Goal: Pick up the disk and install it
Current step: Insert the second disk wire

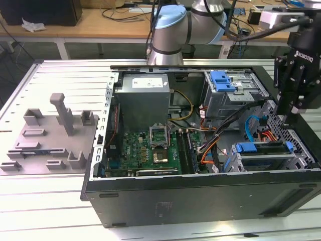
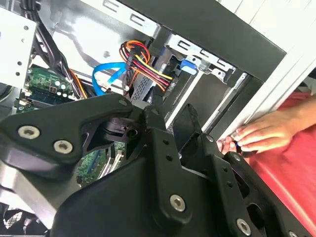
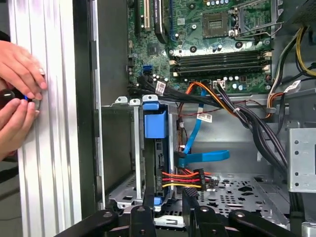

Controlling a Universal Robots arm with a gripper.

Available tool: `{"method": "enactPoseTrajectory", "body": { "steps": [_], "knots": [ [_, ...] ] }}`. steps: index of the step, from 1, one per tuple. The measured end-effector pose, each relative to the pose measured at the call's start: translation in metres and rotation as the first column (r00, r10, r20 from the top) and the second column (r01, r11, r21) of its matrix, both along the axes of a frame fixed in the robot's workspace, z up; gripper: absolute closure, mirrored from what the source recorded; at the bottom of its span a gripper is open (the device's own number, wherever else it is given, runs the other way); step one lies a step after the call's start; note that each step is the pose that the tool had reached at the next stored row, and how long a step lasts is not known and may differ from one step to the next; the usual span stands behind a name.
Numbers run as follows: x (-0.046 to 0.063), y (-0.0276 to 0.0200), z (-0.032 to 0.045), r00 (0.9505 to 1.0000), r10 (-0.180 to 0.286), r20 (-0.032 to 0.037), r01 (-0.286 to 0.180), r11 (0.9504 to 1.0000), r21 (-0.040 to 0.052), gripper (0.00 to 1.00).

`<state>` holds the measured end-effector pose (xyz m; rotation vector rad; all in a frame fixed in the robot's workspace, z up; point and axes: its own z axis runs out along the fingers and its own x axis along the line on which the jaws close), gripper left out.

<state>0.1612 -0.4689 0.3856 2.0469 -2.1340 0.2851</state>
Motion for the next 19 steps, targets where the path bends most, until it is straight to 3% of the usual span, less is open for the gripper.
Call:
{"method": "enactPoseTrajectory", "body": {
  "steps": [2, 5, 13, 19],
  "knots": [
    [0.0, 0.0071, 0.0, 1.0, 0.0, 0.0001, 0.0, 0.9997, -0.0259, 0.64],
    [-0.002, 0.0095, 0.0001, 1.0, 0.001, 0.0, -0.001, 0.9993, -0.0385, 0.64],
    [-0.016, 0.0138, -0.0001, 1.0, 0.004, 0.0, -0.004, 0.9987, -0.0509, 0.64],
    [-0.025, 0.0155, -0.0019, 1.0, 0.008, 0.0, -0.008, 0.9986, -0.053, 0.64]
  ]
}}
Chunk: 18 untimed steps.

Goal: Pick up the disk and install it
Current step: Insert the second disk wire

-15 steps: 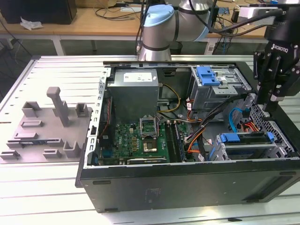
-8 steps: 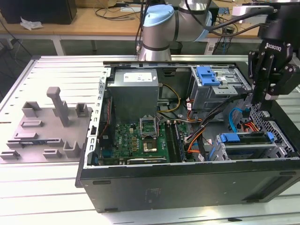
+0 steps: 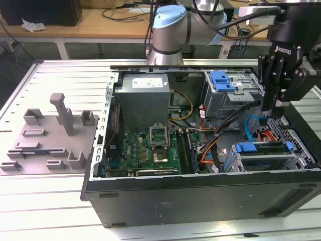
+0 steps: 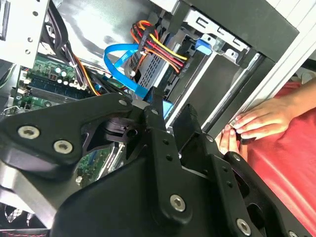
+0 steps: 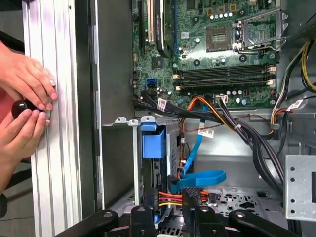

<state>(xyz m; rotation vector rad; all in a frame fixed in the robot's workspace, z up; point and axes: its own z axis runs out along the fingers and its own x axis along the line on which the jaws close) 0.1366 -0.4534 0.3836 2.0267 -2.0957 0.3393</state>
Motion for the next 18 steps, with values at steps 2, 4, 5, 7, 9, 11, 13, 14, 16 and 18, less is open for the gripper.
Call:
{"method": "enactPoseTrajectory", "body": {
  "steps": [2, 4, 5, 7, 9, 11, 13, 14, 16, 18],
  "knots": [
    [-0.0004, 0.0001, -0.0019, 1.0, 0.001, 0.0, -0.001, 1.0, -0.0007, 0.64],
    [-0.0015, 0.0001, -0.0033, 1.0, 0.001, 0.0, -0.001, 1.0, -0.0008, 0.64],
    [-0.0016, 0.0001, -0.0037, 1.0, 0.001, 0.0001, -0.001, 1.0, -0.0007, 0.64],
    [-0.0016, 0.0001, -0.0046, 1.0, 0.001, 0.0, -0.001, 1.0, -0.0008, 0.64],
    [-0.0017, 0.0, -0.0055, 1.0, -0.001, 0.0, 0.001, 1.0, -0.0009, 0.64],
    [-0.0017, 0.0001, -0.0062, 0.9999, -0.011, 0.0001, 0.011, 0.9999, -0.0008, 0.64],
    [-0.0017, 0.0001, -0.0071, 0.9996, -0.027, 0.0, 0.027, 0.9996, -0.0008, 0.64],
    [-0.0017, 0.0001, -0.0074, 0.9995, -0.032, 0.0, 0.032, 0.9995, -0.0008, 0.64],
    [-0.0017, 0.0001, -0.008, 0.9992, -0.041, 0.0001, 0.041, 0.9992, -0.0009, 0.64],
    [-0.0017, 0.0001, -0.0089, 0.9992, -0.041, 0.0001, 0.041, 0.9992, -0.0008, 0.64]
  ]
}}
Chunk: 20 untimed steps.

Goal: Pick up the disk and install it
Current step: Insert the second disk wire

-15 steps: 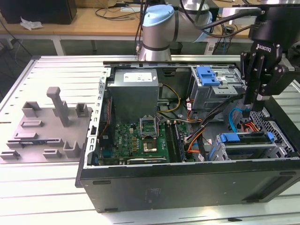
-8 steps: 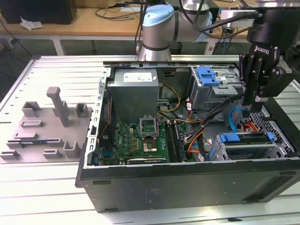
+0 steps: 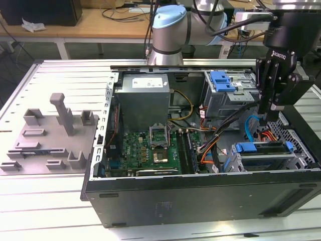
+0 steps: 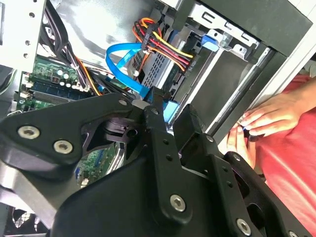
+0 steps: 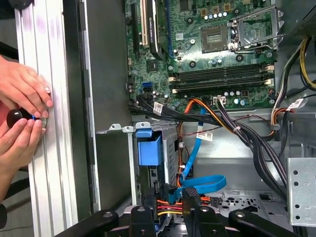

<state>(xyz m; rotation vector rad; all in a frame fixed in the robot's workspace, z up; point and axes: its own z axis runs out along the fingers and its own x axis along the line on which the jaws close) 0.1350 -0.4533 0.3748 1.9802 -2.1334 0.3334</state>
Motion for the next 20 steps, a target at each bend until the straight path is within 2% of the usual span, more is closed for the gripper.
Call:
{"method": "enactPoseTrajectory", "body": {
  "steps": [4, 7, 9, 17, 18, 19, 20],
  "knots": [
    [-0.001, 0.0, -0.001, 1.0, 0.0, 0.0029, 0.0, 1.0, 0.0, 0.64],
    [-0.004, -0.0001, -0.0017, 0.9999, 0.0, 0.0123, 0.0, 1.0, 0.0, 0.64],
    [-0.003, 0.0, -0.0021, 0.9999, 0.0, 0.0143, 0.0, 1.0, -0.0003, 0.64],
    [-0.004, -0.0016, -0.0045, 0.9999, -0.001, 0.0154, 0.001, 1.0, -0.0005, 0.64],
    [-0.003, -0.0036, -0.0063, 0.9999, -0.004, 0.0154, 0.004, 1.0, -0.0004, 0.64],
    [-0.003, -0.0048, -0.009, 0.9999, -0.006, 0.0154, 0.006, 1.0, -0.0003, 0.73],
    [-0.003, -0.005, -0.0107, 0.9999, -0.006, 0.0154, 0.006, 1.0, -0.0006, 0.73]
  ]
}}
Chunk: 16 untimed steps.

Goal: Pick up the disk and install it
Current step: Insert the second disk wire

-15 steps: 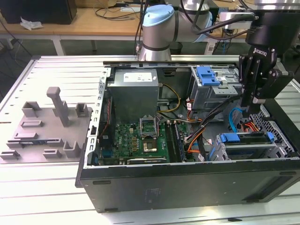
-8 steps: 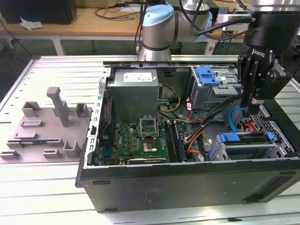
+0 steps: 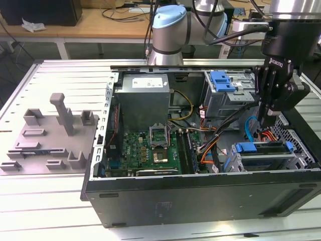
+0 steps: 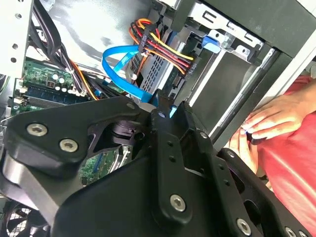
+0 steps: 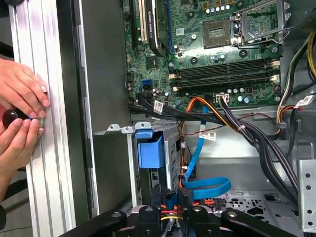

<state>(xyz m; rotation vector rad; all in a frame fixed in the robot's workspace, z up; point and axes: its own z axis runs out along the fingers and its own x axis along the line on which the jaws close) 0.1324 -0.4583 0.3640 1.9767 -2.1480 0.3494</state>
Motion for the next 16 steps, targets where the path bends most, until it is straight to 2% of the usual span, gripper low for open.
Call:
{"method": "enactPoseTrajectory", "body": {
  "steps": [1, 2, 9, 11, 14, 16],
  "knots": [
    [0.0, 0.0, -0.0004, 1.0, 0.0, 0.0, 0.0, 1.0, 0.0014, 0.73],
    [0.0, 0.0, -0.0005, 1.0, 0.0, 0.0, 0.0, 1.0, 0.0055, 0.84],
    [0.0, 0.0, -0.0006, 1.0, 0.0, 0.0, 0.0, 1.0, 0.0079, 0.84],
    [0.0, -0.0003, -0.0006, 1.0, 0.0, 0.0, 0.0, 0.9999, 0.0118, 0.84],
    [0.0, -0.0048, -0.0005, 1.0, 0.0, 0.0, 0.0, 0.999, 0.0442, 0.84],
    [0.0, -0.0063, -0.0004, 1.0, 0.0, 0.0, 0.0, 0.9986, 0.0523, 0.84]
  ]
}}
